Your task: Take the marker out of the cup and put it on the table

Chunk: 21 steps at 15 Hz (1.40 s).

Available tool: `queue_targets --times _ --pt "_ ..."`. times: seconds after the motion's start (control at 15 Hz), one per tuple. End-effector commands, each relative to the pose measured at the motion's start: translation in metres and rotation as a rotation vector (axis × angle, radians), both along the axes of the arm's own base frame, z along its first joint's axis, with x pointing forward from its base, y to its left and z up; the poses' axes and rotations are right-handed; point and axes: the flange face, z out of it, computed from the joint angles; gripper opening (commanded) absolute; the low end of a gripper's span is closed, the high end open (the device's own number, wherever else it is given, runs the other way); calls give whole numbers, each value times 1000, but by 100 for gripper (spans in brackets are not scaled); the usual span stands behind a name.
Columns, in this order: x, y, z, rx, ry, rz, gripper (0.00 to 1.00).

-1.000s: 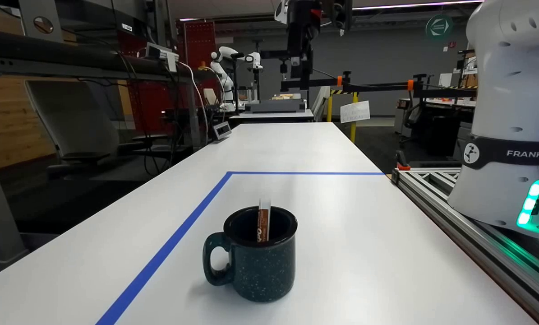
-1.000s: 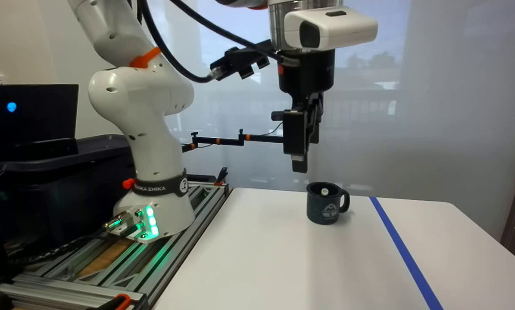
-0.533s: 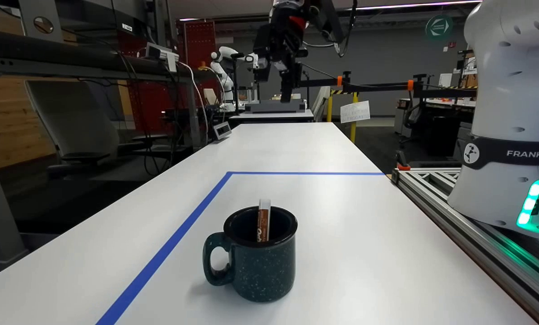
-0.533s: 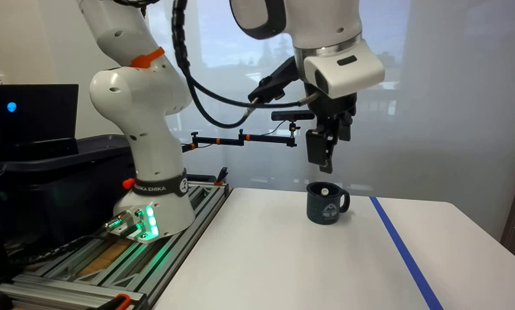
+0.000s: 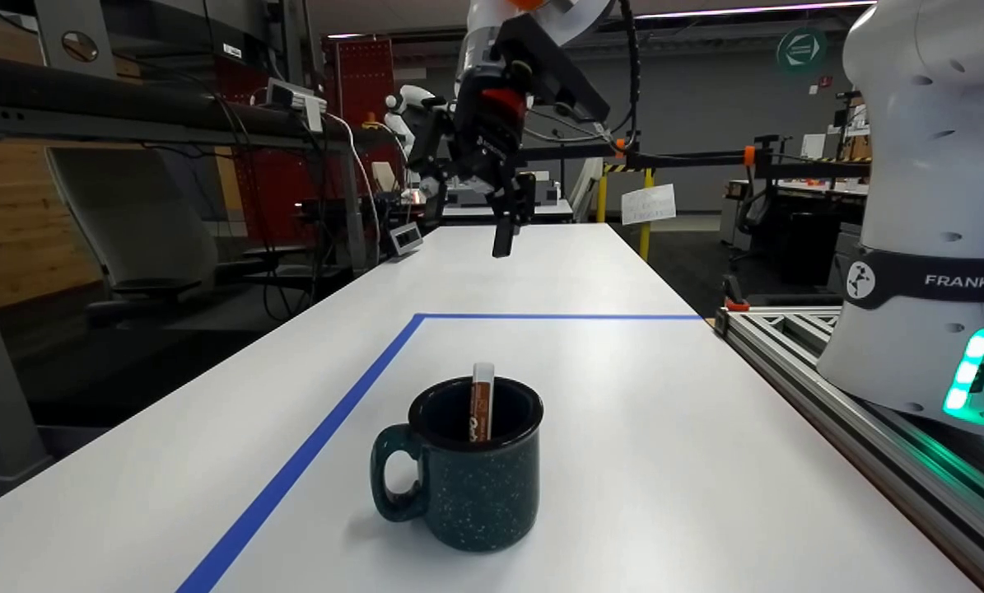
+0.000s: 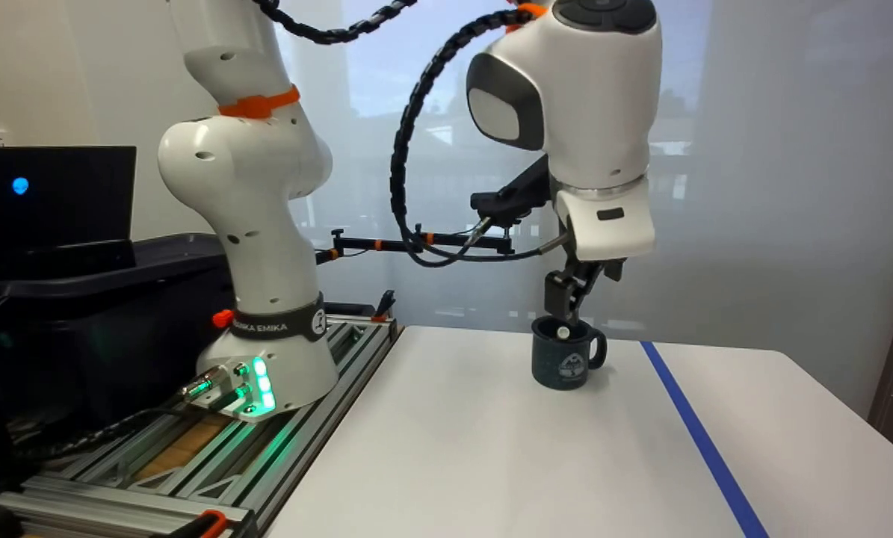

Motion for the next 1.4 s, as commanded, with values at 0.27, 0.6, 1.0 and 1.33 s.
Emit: queue_targets --times 0.27,0.6,1.0,1.33 --pt "34 32 -31 162 139 -122 100" --pt "36 47 -45 154 232 -91 100" --pt "29 50 -56 96 251 -13 100" --pt "27 58 -57 85 246 19 100"
